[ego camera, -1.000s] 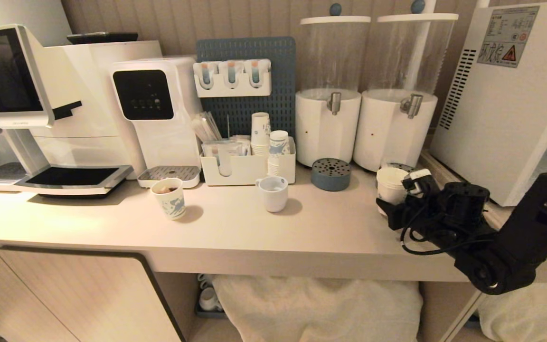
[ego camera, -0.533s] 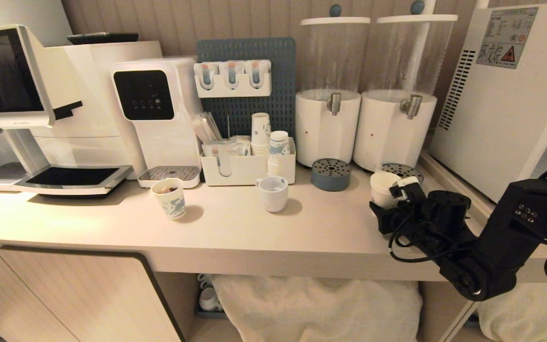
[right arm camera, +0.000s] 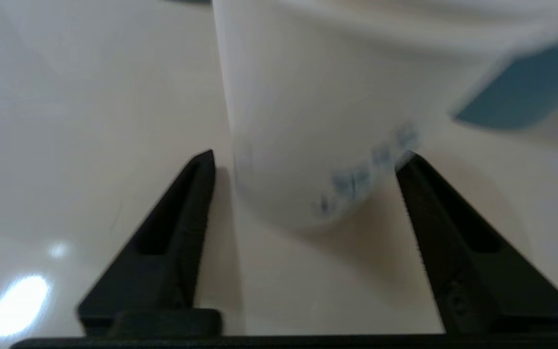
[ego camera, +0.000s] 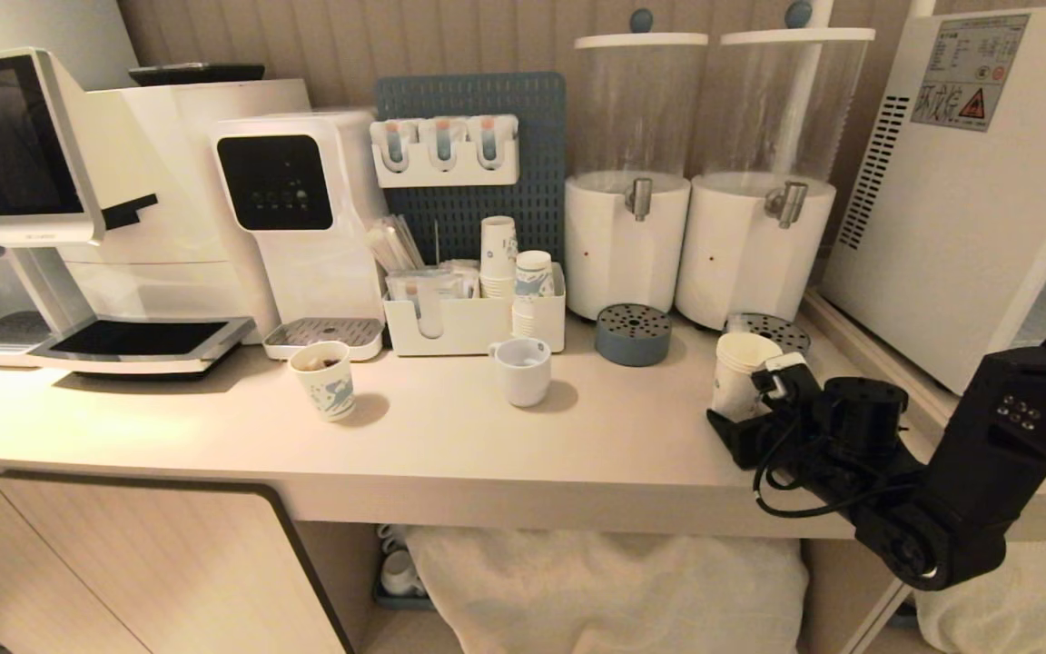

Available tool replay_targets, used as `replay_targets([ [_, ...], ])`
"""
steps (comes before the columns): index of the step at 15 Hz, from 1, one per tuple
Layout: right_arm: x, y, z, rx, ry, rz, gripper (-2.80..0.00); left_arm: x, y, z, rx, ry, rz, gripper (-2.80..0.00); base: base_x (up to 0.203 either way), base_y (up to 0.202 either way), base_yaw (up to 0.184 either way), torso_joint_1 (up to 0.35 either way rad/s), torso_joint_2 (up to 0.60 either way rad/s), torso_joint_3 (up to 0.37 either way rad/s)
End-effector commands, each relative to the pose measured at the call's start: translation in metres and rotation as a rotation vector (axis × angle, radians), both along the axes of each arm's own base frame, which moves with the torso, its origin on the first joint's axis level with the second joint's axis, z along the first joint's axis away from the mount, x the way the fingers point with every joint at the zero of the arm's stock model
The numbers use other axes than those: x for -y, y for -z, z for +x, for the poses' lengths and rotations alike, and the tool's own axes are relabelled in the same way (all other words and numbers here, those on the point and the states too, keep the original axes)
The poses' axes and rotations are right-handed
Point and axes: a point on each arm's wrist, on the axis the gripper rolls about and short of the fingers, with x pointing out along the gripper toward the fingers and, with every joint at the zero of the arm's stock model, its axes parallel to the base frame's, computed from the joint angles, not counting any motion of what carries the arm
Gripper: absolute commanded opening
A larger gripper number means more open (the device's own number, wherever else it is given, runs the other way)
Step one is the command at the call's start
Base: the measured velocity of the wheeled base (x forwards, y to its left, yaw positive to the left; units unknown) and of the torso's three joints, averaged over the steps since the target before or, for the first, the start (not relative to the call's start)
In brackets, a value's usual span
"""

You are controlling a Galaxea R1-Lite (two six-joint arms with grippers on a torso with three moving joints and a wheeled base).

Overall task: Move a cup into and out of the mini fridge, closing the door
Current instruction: Place the paper cup on the table

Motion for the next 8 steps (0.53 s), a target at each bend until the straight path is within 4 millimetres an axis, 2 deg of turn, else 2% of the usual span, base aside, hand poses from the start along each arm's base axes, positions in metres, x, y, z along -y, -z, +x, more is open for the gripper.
replay_targets([
  [1, 0.003, -0.023, -0.010, 0.048, 0.005, 0.029, 0.00, 0.000, 0.005, 0.002, -0.019, -0.001, -0.001, -2.80, 0.000, 0.000, 0.000, 0.000, 0.00, 0.000],
  [4, 0.008, -0.073, -0.032, 0.095, -0.006, 0.090, 0.00, 0.000, 0.005, 0.002, -0.019, -0.001, -0.001, -2.80, 0.000, 0.000, 0.000, 0.000, 0.00, 0.000],
  [6, 0.013, -0.113, -0.058, 0.112, -0.024, 0.124, 0.00, 0.000, 0.005, 0.002, -0.019, -0.001, -0.001, -2.80, 0.000, 0.000, 0.000, 0.000, 0.00, 0.000],
  [7, 0.015, -0.123, -0.068, 0.102, -0.027, 0.132, 0.00, 0.000, 0.005, 0.002, -0.020, -0.001, -0.001, -2.80, 0.000, 0.000, 0.000, 0.000, 0.00, 0.000],
  [8, 0.019, -0.142, -0.084, 0.129, -0.028, 0.143, 0.00, 0.000, 0.005, 0.002, -0.019, -0.001, -0.002, -2.80, 0.000, 0.000, 0.000, 0.000, 0.00, 0.000],
])
